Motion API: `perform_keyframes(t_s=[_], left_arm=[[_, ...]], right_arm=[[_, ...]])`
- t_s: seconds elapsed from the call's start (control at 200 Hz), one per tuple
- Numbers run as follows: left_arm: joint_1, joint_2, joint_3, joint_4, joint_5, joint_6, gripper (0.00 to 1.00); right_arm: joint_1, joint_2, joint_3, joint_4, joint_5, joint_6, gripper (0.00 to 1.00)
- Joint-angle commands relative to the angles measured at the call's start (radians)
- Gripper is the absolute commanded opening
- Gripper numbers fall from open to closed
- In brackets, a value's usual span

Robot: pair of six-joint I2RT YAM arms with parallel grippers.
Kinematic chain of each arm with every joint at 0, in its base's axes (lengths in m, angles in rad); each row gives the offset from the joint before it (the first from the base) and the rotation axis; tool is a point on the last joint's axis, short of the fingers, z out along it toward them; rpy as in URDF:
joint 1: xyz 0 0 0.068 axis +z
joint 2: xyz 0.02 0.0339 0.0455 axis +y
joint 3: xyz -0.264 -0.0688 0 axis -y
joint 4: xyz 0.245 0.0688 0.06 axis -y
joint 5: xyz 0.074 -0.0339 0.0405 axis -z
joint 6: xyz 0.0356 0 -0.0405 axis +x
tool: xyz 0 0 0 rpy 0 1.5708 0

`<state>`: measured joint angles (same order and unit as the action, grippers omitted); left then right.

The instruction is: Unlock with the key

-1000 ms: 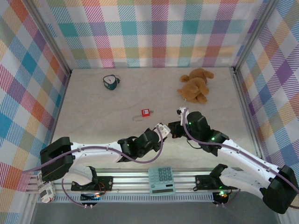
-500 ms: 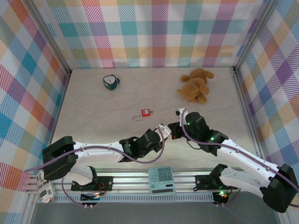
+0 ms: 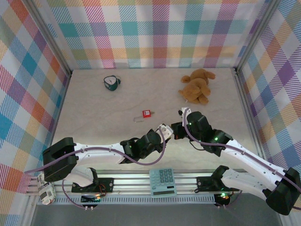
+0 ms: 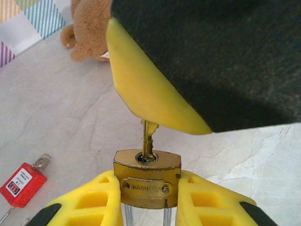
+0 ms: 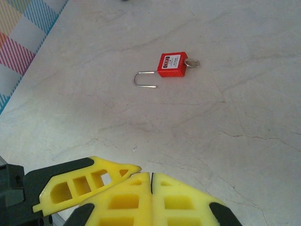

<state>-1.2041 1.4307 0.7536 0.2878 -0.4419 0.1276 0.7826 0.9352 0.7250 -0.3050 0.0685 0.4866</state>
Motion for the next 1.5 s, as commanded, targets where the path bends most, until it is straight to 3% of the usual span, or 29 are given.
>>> perform_keyframes(t_s=[0.0, 0.48, 1.185, 1.35, 1.495], left_arm=[[-0.005, -0.002, 0.019, 0.109, -0.001, 0.003, 0.20], [-0.005, 0.007, 0.012, 0.108, 0.005, 0.021, 0.21], [-0.005, -0.038, 0.033, 0.235, -0.029, 0.036, 0.20], [-0.005, -0.024, 0.052, 0.232, -0.021, 0.052, 0.20], [-0.006, -0.014, 0.054, 0.192, -0.015, 0.060, 0.20]], right_arm=[[0.014, -0.007, 0.036, -0.067, 0.008, 0.006, 0.00], [0.010, -0.009, 0.071, -0.042, 0.078, 0.002, 0.00], [0.013, 0.058, -0.086, 0.090, -0.251, -0.012, 0.00], [0.013, 0.086, -0.084, 0.082, -0.282, -0.015, 0.00], [0.012, 0.063, -0.064, 0.032, -0.237, -0.032, 0.00]])
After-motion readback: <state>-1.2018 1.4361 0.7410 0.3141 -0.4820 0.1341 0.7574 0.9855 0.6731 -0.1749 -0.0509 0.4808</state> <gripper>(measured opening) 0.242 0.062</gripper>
